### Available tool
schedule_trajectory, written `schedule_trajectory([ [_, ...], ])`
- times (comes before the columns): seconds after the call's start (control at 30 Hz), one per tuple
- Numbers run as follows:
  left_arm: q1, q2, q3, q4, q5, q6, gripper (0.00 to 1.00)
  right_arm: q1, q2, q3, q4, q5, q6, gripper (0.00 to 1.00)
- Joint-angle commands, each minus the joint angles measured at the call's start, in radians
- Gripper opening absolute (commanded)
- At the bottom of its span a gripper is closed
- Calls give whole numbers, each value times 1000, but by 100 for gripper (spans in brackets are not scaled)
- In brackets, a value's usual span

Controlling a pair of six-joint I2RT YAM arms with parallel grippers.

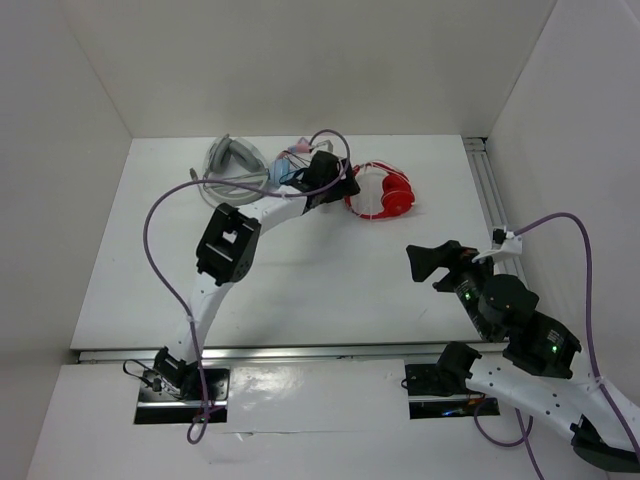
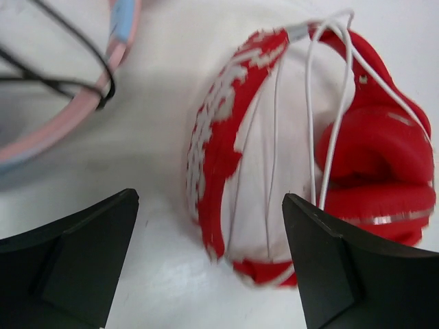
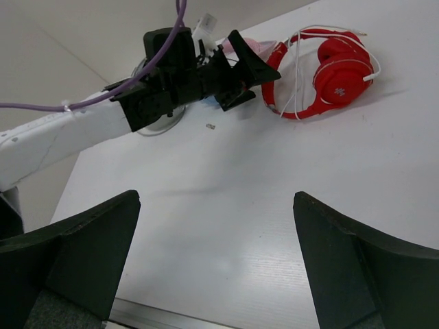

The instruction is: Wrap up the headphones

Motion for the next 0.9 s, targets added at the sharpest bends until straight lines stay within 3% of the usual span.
schedule_trajectory([
  [0.0, -13, -179, -95, 91, -34, 13, 99, -4, -5, -6, 8, -5, -16, 100],
  [0.13, -55, -383, -288, 119, -82, 76, 99, -4, 18, -6, 8, -5, -26, 100],
  [0.2, -86, -506, -298, 58, -126, 111, 99, -4, 41, 13, 8, 6, -35, 100],
  [0.33, -236, -763, -405, -111, -314, 179, 99, -4, 41, 35, -1, -7, -58, 100],
  [0.4, -305, -894, -541, -199, -391, 157, 99, -4, 41, 78, -56, -20, -82, 100],
  [0.43, -388, -1037, -593, -218, -457, 157, 99, -4, 56, 99, -87, -20, -82, 100],
  [0.53, -506, -1250, -762, -368, -574, 93, 99, -4, 66, 162, -139, -13, -73, 100],
  [0.57, -557, -1384, -826, -416, -583, 52, 99, -4, 66, 162, -148, -51, -82, 100],
  [0.6, -574, -1451, -853, -527, -584, 15, 99, -4, 66, 177, -148, -66, -92, 100],
  [0.77, -585, -1805, -970, -831, -557, -166, 99, -4, 66, 213, -159, -141, -101, 100],
  [0.87, -585, -2005, -991, -921, -548, -180, 99, -4, 43, 213, -170, -152, -101, 100],
])
